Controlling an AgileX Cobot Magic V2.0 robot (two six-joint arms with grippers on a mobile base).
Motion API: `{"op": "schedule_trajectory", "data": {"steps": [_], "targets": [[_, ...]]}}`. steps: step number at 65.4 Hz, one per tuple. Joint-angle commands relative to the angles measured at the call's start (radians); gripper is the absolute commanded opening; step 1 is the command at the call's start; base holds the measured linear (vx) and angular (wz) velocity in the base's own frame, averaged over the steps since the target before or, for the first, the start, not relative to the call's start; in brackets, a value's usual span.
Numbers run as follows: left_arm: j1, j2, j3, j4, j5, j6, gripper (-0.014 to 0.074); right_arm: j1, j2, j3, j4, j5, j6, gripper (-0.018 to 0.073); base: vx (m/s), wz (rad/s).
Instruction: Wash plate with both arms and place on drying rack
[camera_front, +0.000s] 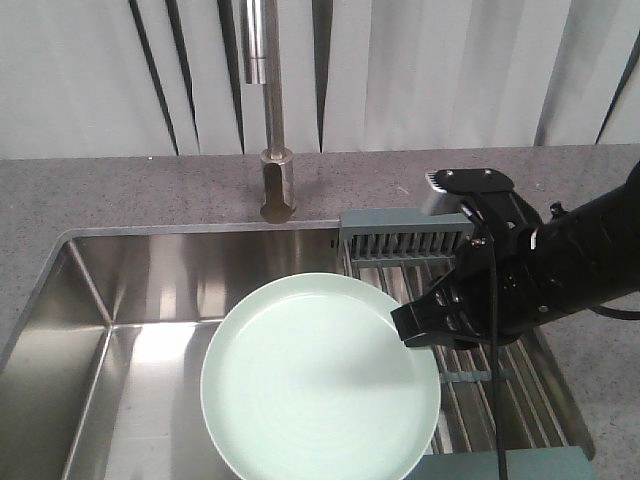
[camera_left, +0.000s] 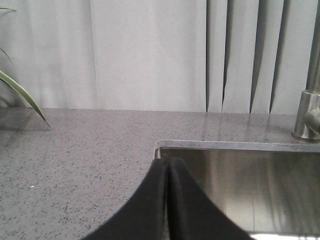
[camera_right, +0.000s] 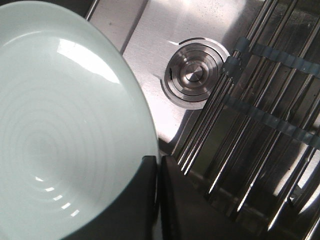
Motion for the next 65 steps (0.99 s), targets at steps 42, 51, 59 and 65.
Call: {"op": "schedule_trajectory", "data": {"steps": [42, 51, 59, 65], "targets": [[-0.004, -0.014, -0.026, -0.007, -0.074, -0.003, -0.0006, 0.000, -0.031, -0.027, 0.031, -0.029, -0.009, -0.0001, 0.00, 0.00], [-0.004, -0.014, -0.028, -0.007, -0.097, -0.003, -0.0006, 0.000, -0.031, -0.027, 0.031, -0.029, -0.009, -0.0001, 0.00, 0.00], [-0.004, -0.013, -0.087, -0.015, -0.182, -0.082, -0.0006, 0.000, -0.031, -0.027, 0.031, -0.029, -0.009, -0.0001, 0.00, 0.00], [-0.004, 0.006, -0.177, -0.015, -0.159, -0.107, -0.0006, 0.000, -0.031, -0.027, 0.031, -0.029, -0.009, -0.0001, 0.00, 0.00]]}}
